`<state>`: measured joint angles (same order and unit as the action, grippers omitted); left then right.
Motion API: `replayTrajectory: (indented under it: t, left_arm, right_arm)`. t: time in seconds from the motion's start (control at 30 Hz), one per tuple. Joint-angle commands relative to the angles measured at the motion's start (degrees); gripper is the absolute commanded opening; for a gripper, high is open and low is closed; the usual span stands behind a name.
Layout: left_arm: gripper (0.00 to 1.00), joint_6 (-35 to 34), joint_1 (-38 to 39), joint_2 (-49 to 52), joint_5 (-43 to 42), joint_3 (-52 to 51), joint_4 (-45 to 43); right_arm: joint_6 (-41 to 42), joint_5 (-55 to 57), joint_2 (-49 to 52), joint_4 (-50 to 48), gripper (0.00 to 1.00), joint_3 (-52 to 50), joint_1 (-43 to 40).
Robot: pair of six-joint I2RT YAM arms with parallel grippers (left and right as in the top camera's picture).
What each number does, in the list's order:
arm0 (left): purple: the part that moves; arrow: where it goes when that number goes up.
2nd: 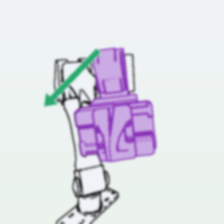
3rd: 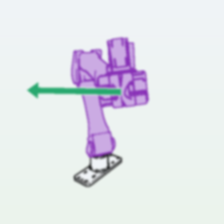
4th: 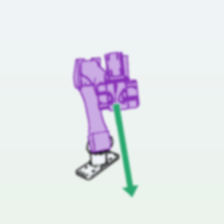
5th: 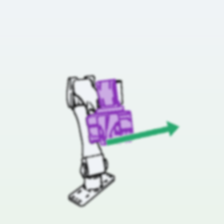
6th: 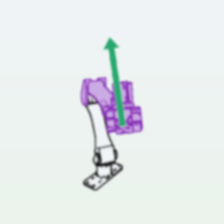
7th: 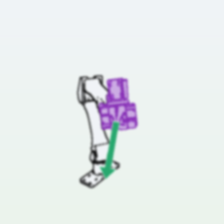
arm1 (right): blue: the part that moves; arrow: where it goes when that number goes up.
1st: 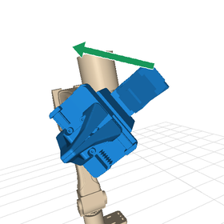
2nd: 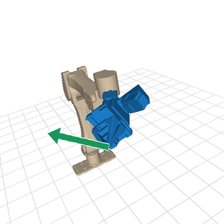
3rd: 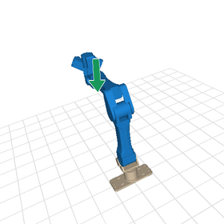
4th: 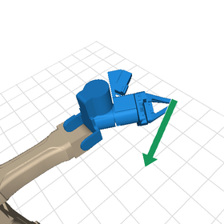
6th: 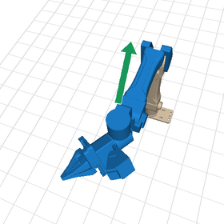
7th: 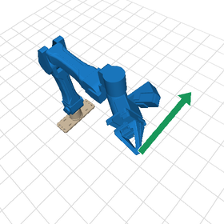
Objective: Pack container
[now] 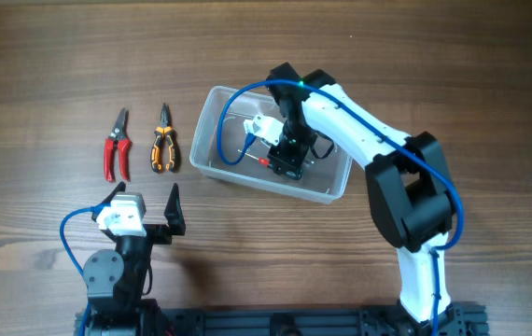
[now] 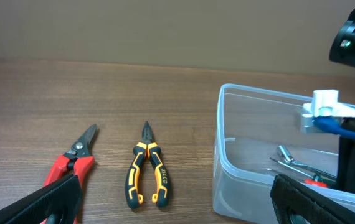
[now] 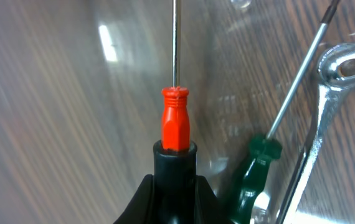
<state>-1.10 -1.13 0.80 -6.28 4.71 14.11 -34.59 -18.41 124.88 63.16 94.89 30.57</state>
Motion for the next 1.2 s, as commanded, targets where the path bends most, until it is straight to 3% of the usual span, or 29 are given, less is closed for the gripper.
replayTrajectory:
  t: [0.0, 0.17, 0.4, 0.53, 0.57, 0.6, 0.67, 0.77, 1.03, 1.17]
  left_arm:
    - [1.0, 0.9, 0.0, -0.4, -0.1, -0.3, -0.2]
    - [1.0, 0.9, 0.0, -0.4, -0.1, -0.3, -0.2]
    - [1.0, 0.9, 0.0, -0.4, -0.1, -0.3, -0.2]
    - [1.0, 0.9, 0.0, -0.4, -0.1, -0.3, -0.2]
    - [1.0, 0.9, 0.0, -0.4, -0.1, -0.3, -0.2]
    - [1.0, 0.9, 0.0, -0.4, -0.1, -0.3, -0.2]
    - [1.0, 0.9, 0.0, -0.4, -0.1, -0.3, -0.2]
    - [1.0, 0.9, 0.0, -0.4, -0.1, -0.3, -0.2]
    - [1.0, 0.9, 0.0, -0.4, -0.1, -0.3, -0.2]
    - [1.0, 0.9, 0.0, -0.4, -0.1, -0.3, -0.2]
  right_arm:
    - [2.1, -1.0, 0.6, -1.7, 0.22, 0.0, 0.0]
    - [3.3, -1.0, 0.5, -0.2, 0.43, 0.7, 0.0]
    - [4.0, -4.6, -3.0, 2.4, 0.49, 7.7, 0.0]
    - [9.8, -2.8, -8.6, 2.4, 0.51, 17.5, -0.3]
    - [12.5, 0.1, -10.1, 1.7, 0.56, 19.7, -0.5]
    - [16.3, 5.9, -12.0, 0.2, 0.74, 21.6, -1.0]
    - [21.8, 18.4, -14.8, -2.2, 0.99, 23.0, -2.3]
    - [24.4, 29.0, -18.0, -4.3, 0.99, 23.0, -7.0]
    - [32.4, 28.4, -17.7, -4.6, 1.0, 22.7, -24.4]
    - [33.3, 21.0, -17.4, -2.8, 1.0, 22.7, -32.2]
